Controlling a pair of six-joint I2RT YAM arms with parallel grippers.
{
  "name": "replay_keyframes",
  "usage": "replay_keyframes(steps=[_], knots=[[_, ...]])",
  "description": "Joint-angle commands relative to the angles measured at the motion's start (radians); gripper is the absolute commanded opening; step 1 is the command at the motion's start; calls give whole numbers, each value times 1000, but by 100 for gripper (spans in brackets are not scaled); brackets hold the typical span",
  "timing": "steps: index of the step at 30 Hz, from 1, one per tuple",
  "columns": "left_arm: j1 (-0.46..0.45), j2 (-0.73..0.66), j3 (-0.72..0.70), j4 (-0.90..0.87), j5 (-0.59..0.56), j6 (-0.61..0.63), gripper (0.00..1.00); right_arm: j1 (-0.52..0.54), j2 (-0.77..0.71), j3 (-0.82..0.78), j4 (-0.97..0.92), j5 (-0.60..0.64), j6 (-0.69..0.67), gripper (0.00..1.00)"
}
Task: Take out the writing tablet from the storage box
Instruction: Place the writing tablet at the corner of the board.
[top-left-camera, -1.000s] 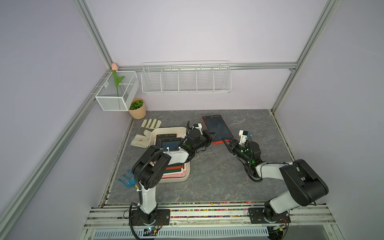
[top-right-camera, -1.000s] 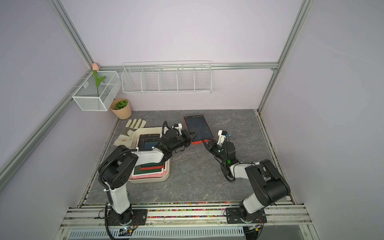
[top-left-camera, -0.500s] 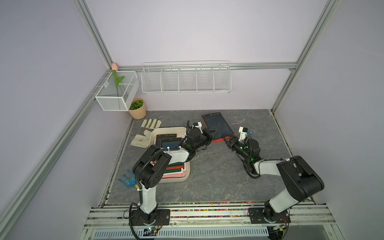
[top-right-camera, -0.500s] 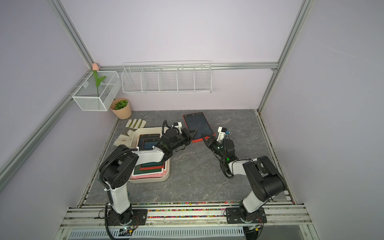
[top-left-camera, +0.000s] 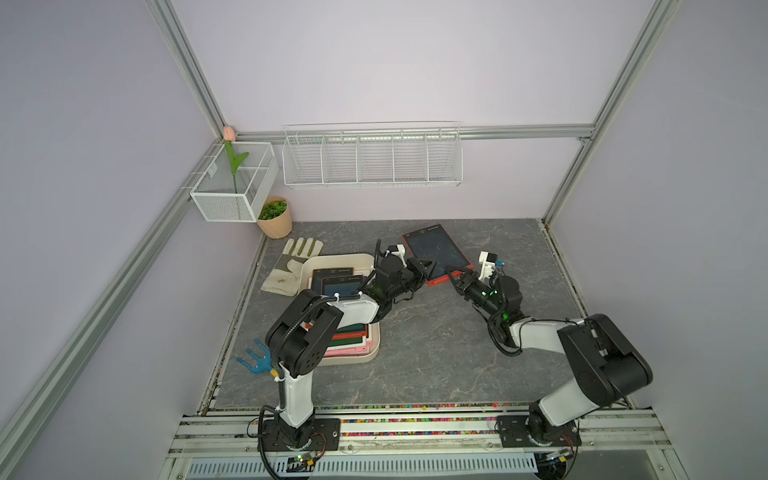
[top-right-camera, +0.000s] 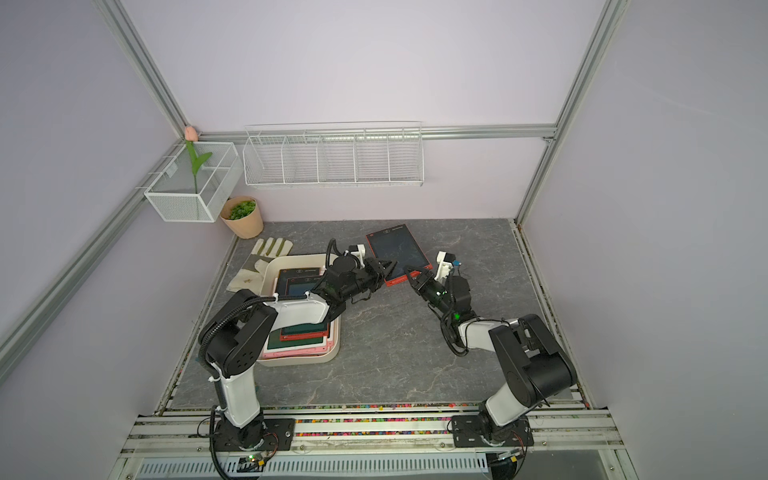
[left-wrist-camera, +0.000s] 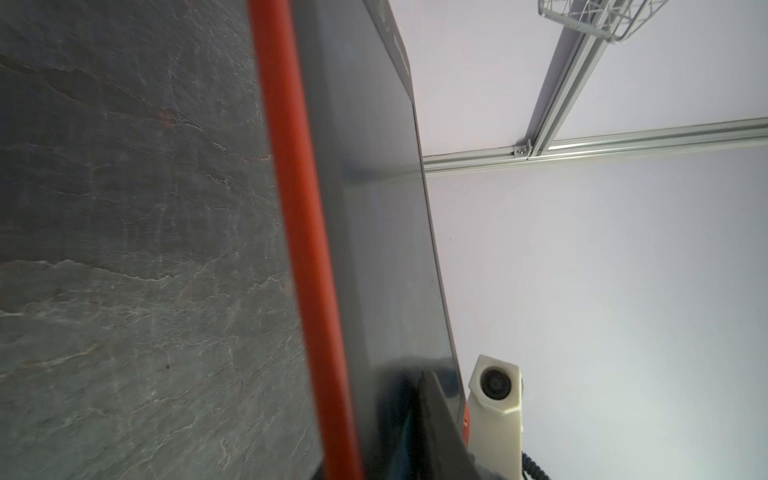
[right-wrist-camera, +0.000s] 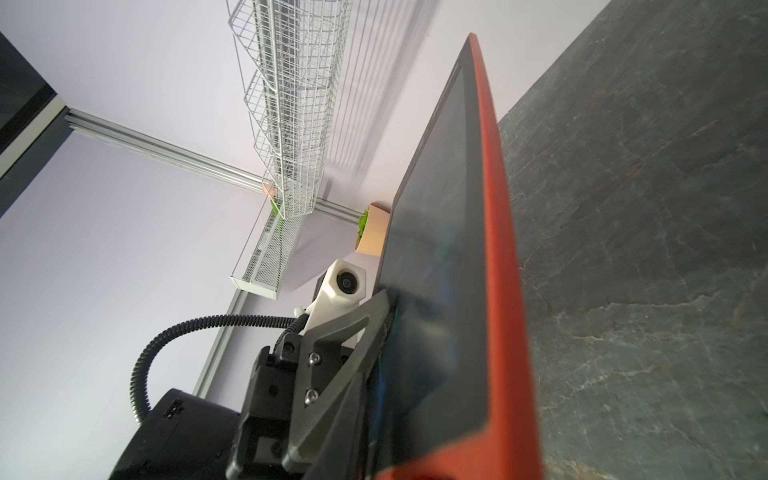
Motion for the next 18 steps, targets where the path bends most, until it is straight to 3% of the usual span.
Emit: replay_keyframes(steps=[1,9,18], knots=[[-57,11,-23,-161,125,88,20,5,-111,68,-63,56,45,8],[-57,-16,-8,-159,127,101,25,3,-281,98,-449,116,-102,7],[-57,-73,-3,-167,144,136,31,-12,-343,85,-533,146,-142,7]])
